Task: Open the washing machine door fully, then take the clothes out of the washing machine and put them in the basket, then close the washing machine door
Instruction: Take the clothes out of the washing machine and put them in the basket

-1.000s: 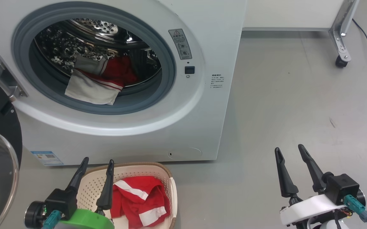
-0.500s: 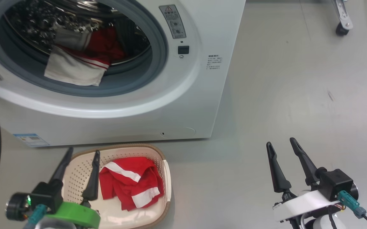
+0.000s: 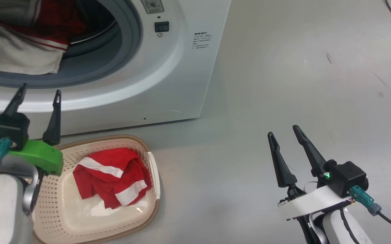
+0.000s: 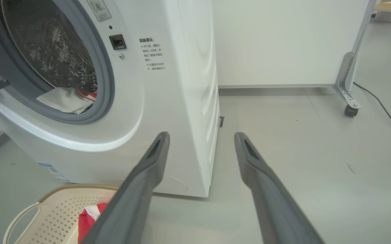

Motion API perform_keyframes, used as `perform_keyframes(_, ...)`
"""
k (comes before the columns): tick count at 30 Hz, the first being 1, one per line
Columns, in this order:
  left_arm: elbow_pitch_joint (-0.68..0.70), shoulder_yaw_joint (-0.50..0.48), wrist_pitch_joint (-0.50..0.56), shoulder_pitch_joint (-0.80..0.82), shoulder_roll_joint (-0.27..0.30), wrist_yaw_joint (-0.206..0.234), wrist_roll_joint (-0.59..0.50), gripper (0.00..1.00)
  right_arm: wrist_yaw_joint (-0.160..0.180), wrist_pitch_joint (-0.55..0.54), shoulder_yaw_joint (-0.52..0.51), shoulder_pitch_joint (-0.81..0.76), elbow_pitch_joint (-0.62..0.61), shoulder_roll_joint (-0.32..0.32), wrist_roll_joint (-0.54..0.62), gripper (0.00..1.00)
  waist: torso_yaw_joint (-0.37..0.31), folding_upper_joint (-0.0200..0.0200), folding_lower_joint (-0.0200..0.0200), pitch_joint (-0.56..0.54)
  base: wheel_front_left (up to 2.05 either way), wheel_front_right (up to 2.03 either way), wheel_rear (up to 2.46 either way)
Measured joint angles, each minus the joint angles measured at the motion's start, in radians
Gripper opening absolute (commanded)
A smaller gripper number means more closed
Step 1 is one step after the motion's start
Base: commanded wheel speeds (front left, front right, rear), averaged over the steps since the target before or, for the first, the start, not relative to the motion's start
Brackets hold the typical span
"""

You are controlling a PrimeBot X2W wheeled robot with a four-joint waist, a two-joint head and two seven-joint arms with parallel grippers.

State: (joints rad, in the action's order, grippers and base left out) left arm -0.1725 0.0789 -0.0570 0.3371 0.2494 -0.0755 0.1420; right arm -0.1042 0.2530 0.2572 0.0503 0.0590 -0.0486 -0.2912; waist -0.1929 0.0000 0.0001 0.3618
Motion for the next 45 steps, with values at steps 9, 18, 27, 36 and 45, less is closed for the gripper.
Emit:
perform_keyframes(9,-0.095,-0.01,0.157,0.173,0.055,0.0,-0.018,1.0,0.0,0.0,0.024,0.037,0.0,0.002,-0.017,1.0,-0.073,0.0,0.0,0.075,0.0,0.0,0.0)
perform_keyframes(18,-0.219,-0.006,0.287,0.339,0.116,0.0,-0.072,1.0,0.001,0.0,0.051,0.077,-0.002,0.003,-0.052,1.0,-0.137,0.0,0.0001,0.145,0.0,0.0,0.0)
perform_keyframes(27,-0.325,-0.012,0.362,0.449,0.157,0.001,-0.103,1.0,0.003,0.0,0.091,0.109,-0.003,0.004,-0.08,1.0,-0.19,0.0,0.0,0.189,0.0,0.0,0.0)
perform_keyframes(36,-0.403,-0.012,0.415,0.545,0.205,0.009,-0.132,1.0,0.02,0.0,0.113,0.116,-0.006,0.005,-0.096,1.0,-0.228,0.0,0.0,0.228,0.0,0.0,0.0)
perform_keyframes(45,-0.457,0.008,0.44,0.614,0.216,0.009,-0.157,1.0,0.033,0.0,0.133,0.13,-0.016,0.005,-0.106,1.0,-0.251,0.0,0.0,0.264,0.0,0.0,0.0)
